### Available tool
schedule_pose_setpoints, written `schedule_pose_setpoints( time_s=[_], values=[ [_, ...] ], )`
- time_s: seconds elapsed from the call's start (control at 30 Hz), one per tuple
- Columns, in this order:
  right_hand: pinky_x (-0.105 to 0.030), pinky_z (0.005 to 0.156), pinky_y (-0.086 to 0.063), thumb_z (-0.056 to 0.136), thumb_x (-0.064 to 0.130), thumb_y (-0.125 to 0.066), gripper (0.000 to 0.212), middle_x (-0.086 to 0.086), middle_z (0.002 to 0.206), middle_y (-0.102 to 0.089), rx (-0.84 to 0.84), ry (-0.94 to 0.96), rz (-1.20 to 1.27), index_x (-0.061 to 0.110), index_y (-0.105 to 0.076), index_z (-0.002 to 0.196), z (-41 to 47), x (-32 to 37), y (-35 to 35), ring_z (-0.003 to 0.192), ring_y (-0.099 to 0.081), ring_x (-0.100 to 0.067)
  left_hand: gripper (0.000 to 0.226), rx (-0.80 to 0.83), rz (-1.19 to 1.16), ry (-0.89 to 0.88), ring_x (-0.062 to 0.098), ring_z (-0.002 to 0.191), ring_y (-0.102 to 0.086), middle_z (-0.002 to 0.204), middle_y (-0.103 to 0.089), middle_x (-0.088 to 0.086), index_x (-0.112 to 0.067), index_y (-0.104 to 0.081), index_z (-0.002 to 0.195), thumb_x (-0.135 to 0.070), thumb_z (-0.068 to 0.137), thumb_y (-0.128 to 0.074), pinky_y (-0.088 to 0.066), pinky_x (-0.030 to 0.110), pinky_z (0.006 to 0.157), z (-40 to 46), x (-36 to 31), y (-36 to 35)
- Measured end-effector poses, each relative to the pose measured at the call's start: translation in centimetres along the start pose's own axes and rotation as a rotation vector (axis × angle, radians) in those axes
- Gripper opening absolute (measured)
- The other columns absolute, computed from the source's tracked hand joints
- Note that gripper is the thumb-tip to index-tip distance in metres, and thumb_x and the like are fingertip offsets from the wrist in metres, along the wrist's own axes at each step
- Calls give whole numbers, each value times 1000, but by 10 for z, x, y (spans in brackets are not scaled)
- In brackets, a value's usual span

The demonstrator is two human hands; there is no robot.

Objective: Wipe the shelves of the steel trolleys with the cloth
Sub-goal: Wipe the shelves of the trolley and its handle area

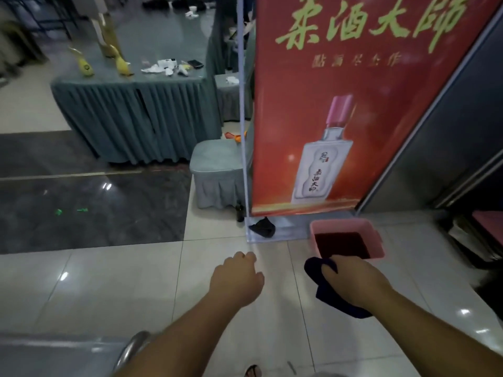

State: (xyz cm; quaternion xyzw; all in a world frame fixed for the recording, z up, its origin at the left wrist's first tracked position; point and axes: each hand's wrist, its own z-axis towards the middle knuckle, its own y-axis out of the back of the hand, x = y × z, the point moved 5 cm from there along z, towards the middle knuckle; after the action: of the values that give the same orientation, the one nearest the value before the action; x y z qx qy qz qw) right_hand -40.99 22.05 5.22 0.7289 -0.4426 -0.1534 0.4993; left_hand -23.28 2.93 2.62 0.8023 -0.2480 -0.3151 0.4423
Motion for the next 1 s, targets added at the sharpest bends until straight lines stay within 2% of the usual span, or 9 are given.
schedule_pose_setpoints(
  time_s=[0.1, 0.17, 0.3, 0.43, 0.53, 0.6, 0.83, 0.93, 1.0],
  values=[
    [-38, 74, -58, 104, 47, -37, 36, 5, 78, -68, 1, 59, -34, 27, -57, 82, 51, 31, 23, 71, -65, -14, 50, -18, -28, 54, 26, 125, -55, 141, -54, 1, -26, -48, 147, -45, 101, -47, -48, 41, 100, 39, 19, 26],
    [-36, 68, -54, 104, 46, -38, 36, 6, 74, -65, -10, 107, -44, 28, -55, 78, 91, 50, 37, 69, -63, -15, 49, -34, -41, 94, 26, 124, -56, 141, -54, 1, -25, -49, 145, -44, 101, -47, -47, 40, 98, 65, 32, 40],
    [-30, 49, -34, 103, 43, -42, 39, 4, 60, -56, -20, 206, -59, 26, -51, 70, 177, 91, 59, 55, -55, -12, 49, -74, -62, 197, 26, 124, -55, 142, -54, 2, -24, -47, 146, -46, 101, -46, -47, 41, 96, 120, 59, 70],
    [-35, 63, -43, 101, 42, -42, 30, 5, 74, -60, 10, 397, -96, 27, -54, 78, 263, 153, 91, 72, -59, -18, 49, -144, -127, 360, 29, 127, -55, 143, -53, 4, -23, -49, 145, -44, 101, -46, -45, 41, 98, 166, 86, 106],
    [-37, 78, -55, 99, 49, -42, 34, 4, 86, -69, 96, 496, -141, 24, -63, 87, 311, 208, 105, 79, -65, -20, 49, -160, -206, 506, 29, 127, -55, 142, -53, 4, -24, -49, 144, -45, 100, -45, -45, 43, 101, 174, 105, 119],
    [-38, 80, -57, 98, 48, -42, 35, 2, 88, -70, 148, 574, -212, 23, -64, 88, 336, 248, 104, 80, -66, -19, 51, -166, -276, 615, 29, 127, -55, 143, -53, 4, -25, -48, 145, -48, 100, -45, -45, 42, 102, 170, 121, 120],
    [-37, 67, -51, 99, 43, -43, 36, -1, 71, -63, 370, 873, -463, 20, -54, 74, 355, 392, 53, 70, -62, -18, 53, -228, -522, 950, 31, 128, -56, 146, -53, 6, -25, -48, 148, -48, 100, -48, -47, 43, 105, 128, 200, 114],
    [-33, 63, -44, 100, 49, -41, 32, 5, 77, -61, 388, 1029, -586, 28, -54, 80, 347, 461, 31, 70, -57, -13, 53, -252, -560, 1046, 31, 129, -54, 147, -52, 8, -23, -47, 149, -47, 101, -47, -47, 42, 106, 115, 242, 117],
    [-33, 63, -46, 100, 49, -41, 34, 3, 80, -63, 404, 1091, -615, 24, -56, 83, 340, 509, 17, 73, -59, -14, 53, -266, -587, 1097, 31, 130, -53, 147, -51, 8, -23, -46, 149, -46, 102, -47, -47, 43, 106, 110, 274, 121]
  ],
)
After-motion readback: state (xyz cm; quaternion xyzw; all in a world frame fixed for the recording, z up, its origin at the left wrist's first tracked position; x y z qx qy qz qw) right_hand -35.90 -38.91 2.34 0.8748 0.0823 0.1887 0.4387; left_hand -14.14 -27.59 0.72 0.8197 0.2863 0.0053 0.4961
